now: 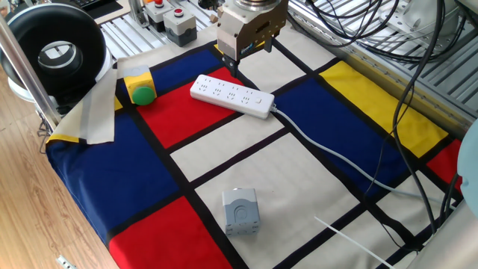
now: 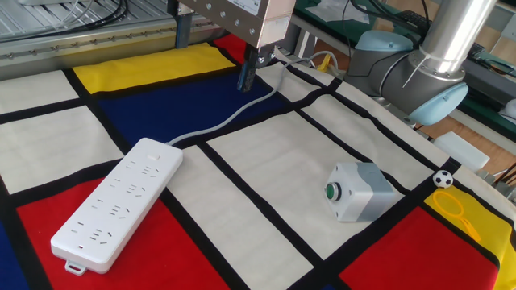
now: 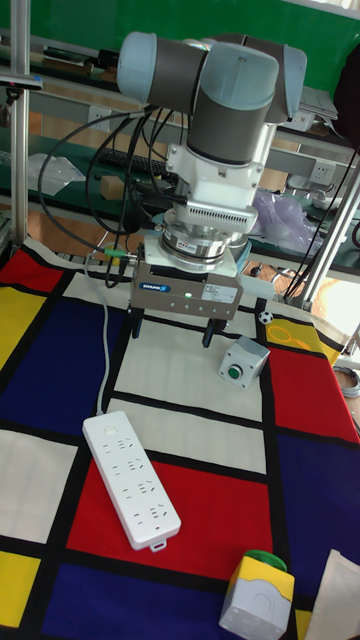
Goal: Turn on the power strip by pressing the button
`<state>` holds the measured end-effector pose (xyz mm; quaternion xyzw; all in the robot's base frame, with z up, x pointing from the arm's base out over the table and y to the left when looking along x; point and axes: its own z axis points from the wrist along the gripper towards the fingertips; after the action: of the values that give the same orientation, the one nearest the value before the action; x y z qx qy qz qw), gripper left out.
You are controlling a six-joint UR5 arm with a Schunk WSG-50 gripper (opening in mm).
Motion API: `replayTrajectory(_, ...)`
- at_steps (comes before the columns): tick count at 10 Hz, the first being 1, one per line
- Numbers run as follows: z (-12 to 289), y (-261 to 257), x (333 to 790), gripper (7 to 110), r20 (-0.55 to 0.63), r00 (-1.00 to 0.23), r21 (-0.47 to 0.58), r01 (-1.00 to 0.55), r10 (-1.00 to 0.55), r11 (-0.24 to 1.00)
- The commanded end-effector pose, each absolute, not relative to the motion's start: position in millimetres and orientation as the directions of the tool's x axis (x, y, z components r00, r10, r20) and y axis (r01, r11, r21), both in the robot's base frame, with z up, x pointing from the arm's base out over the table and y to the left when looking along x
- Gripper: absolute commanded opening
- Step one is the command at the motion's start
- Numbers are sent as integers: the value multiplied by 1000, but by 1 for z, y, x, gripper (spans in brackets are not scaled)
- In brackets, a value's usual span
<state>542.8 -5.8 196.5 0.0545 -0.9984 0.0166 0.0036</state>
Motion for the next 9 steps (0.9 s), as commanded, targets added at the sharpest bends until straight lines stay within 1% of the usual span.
replayTrajectory(1,196,-6,543,7,10,-990,-36,-143,-143,989)
replayTrajectory(9,192,-9,544,7,1,-988,-27,-157,-157,987)
